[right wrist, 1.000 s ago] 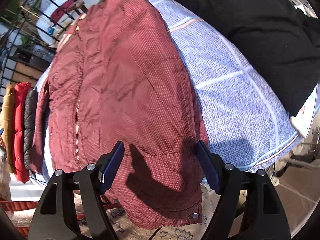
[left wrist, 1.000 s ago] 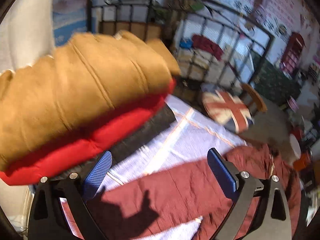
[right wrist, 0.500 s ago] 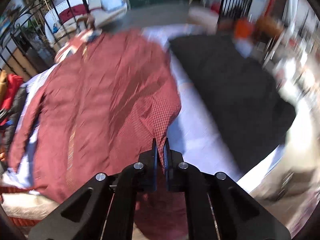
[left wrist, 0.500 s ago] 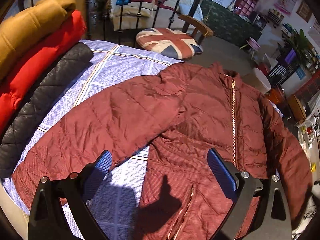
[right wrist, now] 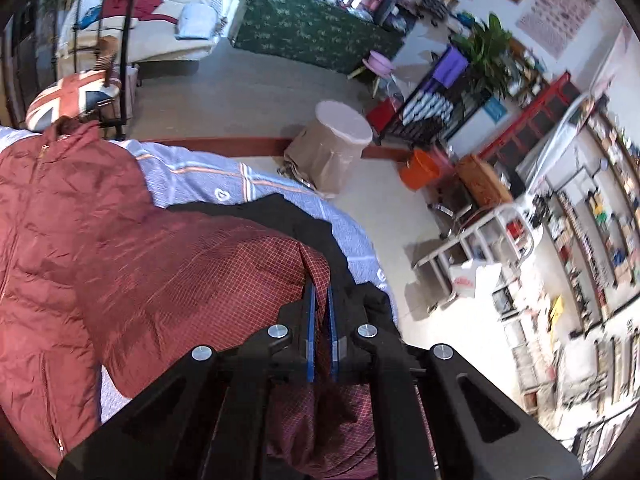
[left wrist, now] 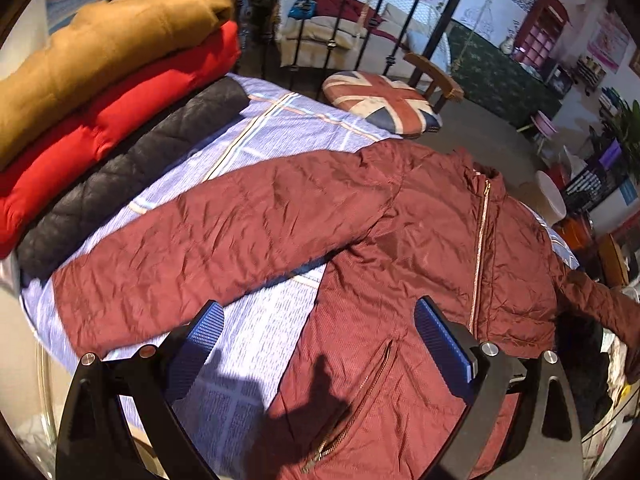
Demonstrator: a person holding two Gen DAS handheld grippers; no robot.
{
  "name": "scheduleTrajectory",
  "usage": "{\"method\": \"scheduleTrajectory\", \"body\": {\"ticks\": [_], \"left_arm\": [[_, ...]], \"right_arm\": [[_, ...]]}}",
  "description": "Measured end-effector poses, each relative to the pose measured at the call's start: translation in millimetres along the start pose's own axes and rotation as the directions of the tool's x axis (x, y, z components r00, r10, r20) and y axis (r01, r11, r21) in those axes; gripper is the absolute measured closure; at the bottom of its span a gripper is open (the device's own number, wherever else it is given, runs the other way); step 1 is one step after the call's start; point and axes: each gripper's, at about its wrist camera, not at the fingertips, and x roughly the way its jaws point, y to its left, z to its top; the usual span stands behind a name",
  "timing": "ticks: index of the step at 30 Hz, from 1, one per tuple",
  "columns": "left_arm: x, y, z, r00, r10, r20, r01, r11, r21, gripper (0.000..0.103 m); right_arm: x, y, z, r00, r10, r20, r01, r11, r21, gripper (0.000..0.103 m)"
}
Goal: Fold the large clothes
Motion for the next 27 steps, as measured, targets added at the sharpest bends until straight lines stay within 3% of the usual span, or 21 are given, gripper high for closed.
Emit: {"method": "scheduleTrajectory", "body": {"ticks": [2,3,4,6,9,15,21,24,27], "left_arm": [[0,-1,-12,1.0,0.004,-0.021,-0.004,1.0,-0.025,0.009],[1,-2,-17,0.999,0.004,-0.032,-0.005,1.0,-0.027,0.009],[4,-5,-23,0.999,0.007,-0.048,-0.008,1.0,-0.021,0.009],[7,-14,-30,0.998,0.018,-0.067,-0.018,1.0,-0.001,0.009],[11,-30,-37,0.997,0.001,-0.083,0.002,0.999,0.033,0.009],[33,-85,-55,0.987,-0.061,-0.148,0.085,0.982,0.166,0.009],[69,-141,-97,0.951,-0.055,-0.304,0.155,0.936,0.316,0.011],[59,-157,-104,0.96,-0.062,-0.274,0.165,0.913,0.373,0.011],[43,-167,-98,0.974,-0.063,-0.216,0.153,0.888,0.433,0.01]], "right_arm": [[24,-10,-7,0.998,0.022,-0.059,-0.017,0.997,0.075,0.087],[32,-16,-12,0.997,0.02,-0.078,-0.011,0.993,0.115,0.075],[40,-25,-20,0.996,0.024,-0.09,-0.008,0.984,0.176,0.055],[39,-35,-39,0.995,0.047,-0.083,-0.023,0.96,0.278,0.035],[25,-49,-61,0.995,0.093,-0.046,-0.066,0.909,0.411,0.035],[-21,-42,-110,0.972,0.228,0.065,-0.226,0.809,0.543,0.03],[-18,-20,-180,0.928,0.365,0.073,-0.305,0.633,0.711,0.03],[-8,-22,-199,0.917,0.388,0.095,-0.31,0.542,0.781,0.03],[1,-39,-207,0.922,0.357,0.148,-0.31,0.454,0.835,0.03]]}}
